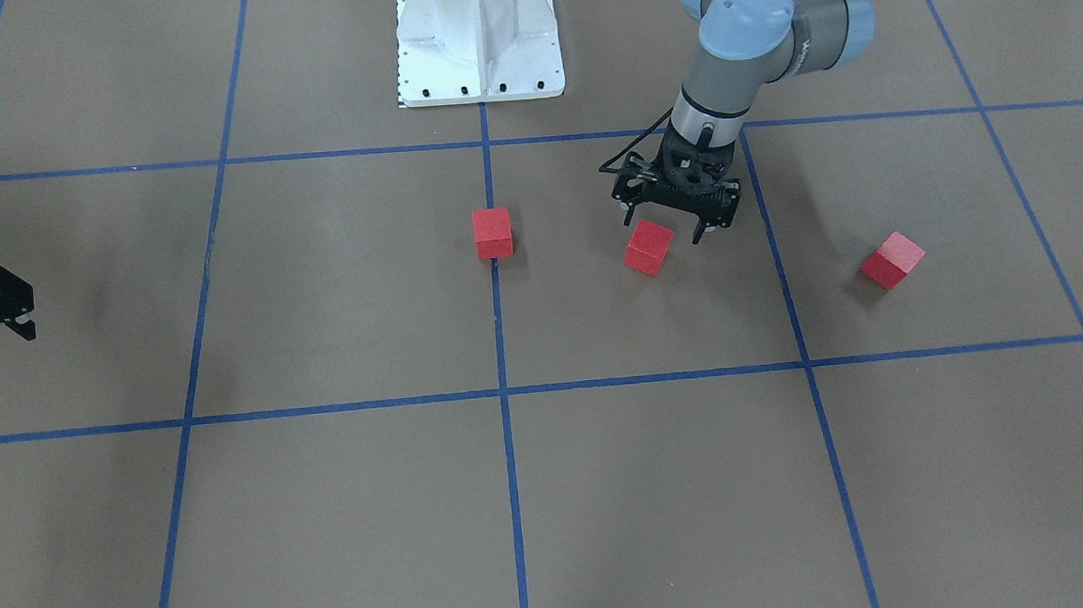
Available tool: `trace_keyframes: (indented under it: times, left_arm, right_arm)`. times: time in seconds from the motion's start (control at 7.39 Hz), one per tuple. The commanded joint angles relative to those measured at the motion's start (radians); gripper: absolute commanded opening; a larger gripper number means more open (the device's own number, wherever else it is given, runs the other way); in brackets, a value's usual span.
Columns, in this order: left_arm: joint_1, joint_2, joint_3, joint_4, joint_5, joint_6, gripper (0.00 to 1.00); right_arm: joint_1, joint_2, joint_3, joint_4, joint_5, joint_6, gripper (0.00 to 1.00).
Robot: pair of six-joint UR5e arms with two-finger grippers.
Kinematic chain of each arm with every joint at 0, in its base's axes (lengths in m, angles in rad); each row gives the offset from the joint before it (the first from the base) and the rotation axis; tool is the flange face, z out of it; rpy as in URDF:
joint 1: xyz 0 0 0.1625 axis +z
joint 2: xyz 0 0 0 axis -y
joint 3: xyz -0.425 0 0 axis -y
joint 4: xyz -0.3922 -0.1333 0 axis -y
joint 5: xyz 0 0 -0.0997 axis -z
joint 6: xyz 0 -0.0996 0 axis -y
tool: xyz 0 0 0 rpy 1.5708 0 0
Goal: Form red blocks into L shape at center
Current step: 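Lower the left gripper onto the middle red cube and grasp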
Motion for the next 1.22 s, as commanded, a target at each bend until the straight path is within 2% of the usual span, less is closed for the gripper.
trace_keyframes:
  times: [0.0, 0.27, 0.41, 0.68, 0.81, 0.95, 1.08]
  left_arm:
    - [0.006, -0.034, 0.052, 0.006, 0.013, 0.002, 0.99]
    - [0.023, -0.031, 0.056, 0.006, 0.011, 0.004, 0.98]
    - [0.028, -0.033, 0.069, 0.006, 0.011, 0.002, 0.88]
    - [0.028, -0.033, 0.064, 0.006, 0.008, 0.001, 0.27]
    - [0.028, -0.034, 0.052, 0.007, 0.001, 0.001, 0.11]
    - [0.026, -0.034, 0.032, 0.028, -0.027, -0.002, 0.06]
    - [0.017, -0.057, 0.011, 0.103, -0.042, -0.043, 0.05]
  right_arm:
    - [-0.001, -0.001, -0.003, 0.000, 0.000, 0.000, 0.99]
    - [-0.001, -0.001, -0.006, 0.000, -0.002, 0.000, 0.99]
    - [-0.001, -0.002, -0.006, 0.000, -0.002, 0.000, 0.99]
    - [-0.001, -0.005, -0.004, 0.000, -0.003, 0.000, 0.99]
    - [-0.001, -0.005, -0.004, 0.000, -0.003, 0.002, 0.99]
    - [-0.001, -0.005, -0.004, 0.000, -0.003, 0.002, 0.99]
    - [-0.001, -0.007, -0.004, 0.000, -0.003, 0.002, 0.99]
